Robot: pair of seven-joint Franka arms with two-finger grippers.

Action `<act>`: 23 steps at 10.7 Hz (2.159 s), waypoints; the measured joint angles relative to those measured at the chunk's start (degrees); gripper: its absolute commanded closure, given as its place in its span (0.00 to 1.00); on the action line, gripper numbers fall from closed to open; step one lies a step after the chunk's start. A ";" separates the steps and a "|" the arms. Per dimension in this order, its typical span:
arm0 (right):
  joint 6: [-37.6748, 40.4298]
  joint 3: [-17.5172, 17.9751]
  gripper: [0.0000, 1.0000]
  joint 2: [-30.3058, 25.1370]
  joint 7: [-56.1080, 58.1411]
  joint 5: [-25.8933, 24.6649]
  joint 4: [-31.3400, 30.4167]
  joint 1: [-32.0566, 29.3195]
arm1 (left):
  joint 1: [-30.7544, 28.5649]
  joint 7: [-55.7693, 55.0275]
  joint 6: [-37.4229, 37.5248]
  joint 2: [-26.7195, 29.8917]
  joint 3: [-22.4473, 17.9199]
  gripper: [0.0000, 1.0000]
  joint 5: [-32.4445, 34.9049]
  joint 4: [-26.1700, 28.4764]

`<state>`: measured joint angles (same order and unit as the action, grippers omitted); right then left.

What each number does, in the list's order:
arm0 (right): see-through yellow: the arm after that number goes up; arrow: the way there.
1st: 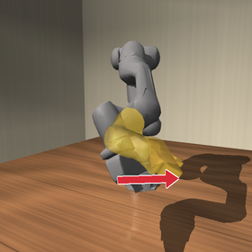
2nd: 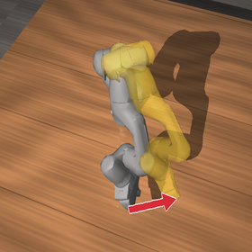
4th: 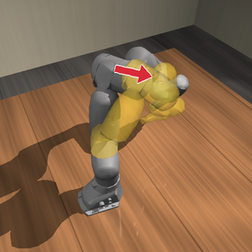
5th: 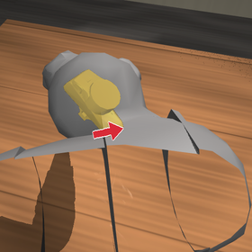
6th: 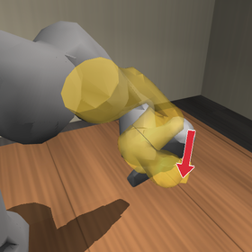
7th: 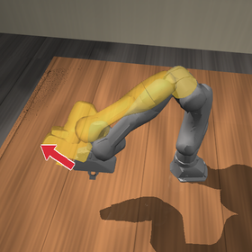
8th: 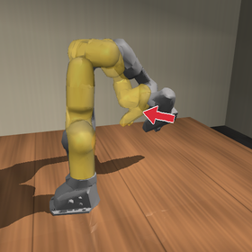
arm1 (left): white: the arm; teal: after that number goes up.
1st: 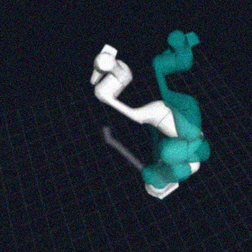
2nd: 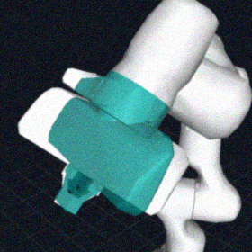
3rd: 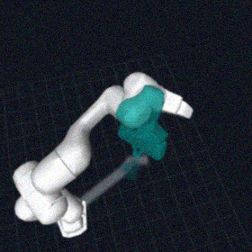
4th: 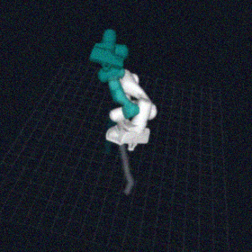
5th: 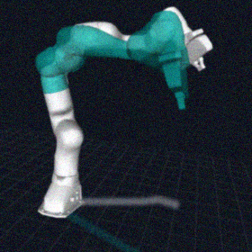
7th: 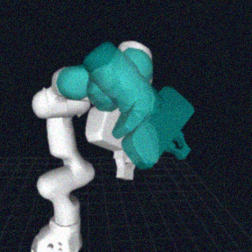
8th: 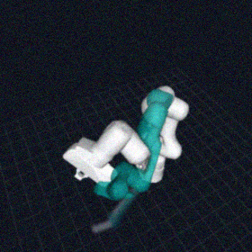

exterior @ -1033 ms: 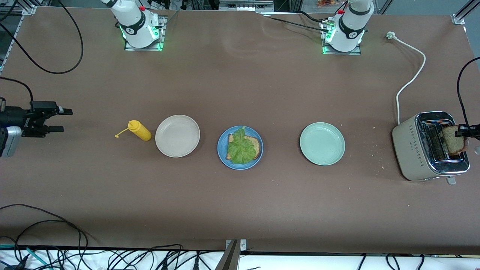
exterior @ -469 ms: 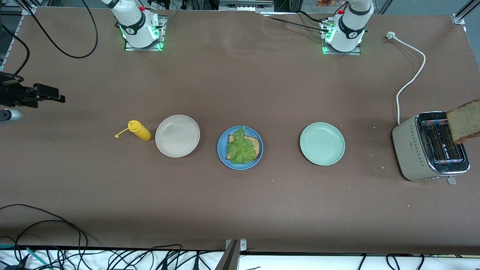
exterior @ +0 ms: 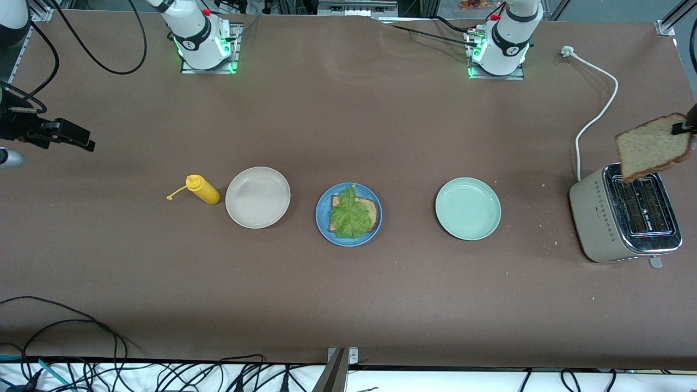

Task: Make sandwich in blue plate with both arms
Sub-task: 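Lift the bread slice out of the toaster with the left gripper, then carry the bread slice with the left gripper over the blue plate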

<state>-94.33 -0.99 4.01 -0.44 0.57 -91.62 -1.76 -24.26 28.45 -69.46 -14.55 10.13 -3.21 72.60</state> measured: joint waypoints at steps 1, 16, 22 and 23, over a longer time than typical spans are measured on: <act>-0.25 0.02 0.00 -0.20 0.00 0.00 -0.01 -0.04 | 0.79 -1.26 0.29 -0.32 1.16 1.00 -1.59 0.02; 7.98 0.18 0.00 -2.29 -0.58 0.01 0.20 -0.19 | 37.91 -42.87 -29.29 -15.68 2.28 1.00 -29.44 5.62; 8.03 0.29 0.00 -2.28 -0.58 0.01 0.24 -0.14 | 45.57 -42.32 -51.00 -25.82 1.07 1.00 -39.44 5.70; 8.03 0.29 0.00 -2.27 -0.58 0.01 0.24 -0.13 | 45.68 -40.24 -51.46 -26.53 1.05 1.00 -39.44 5.69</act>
<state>-86.30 -0.71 1.74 -1.02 0.58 -91.38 -1.89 21.42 -11.78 -120.91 -41.08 11.18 -42.64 78.29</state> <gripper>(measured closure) 0.000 0.907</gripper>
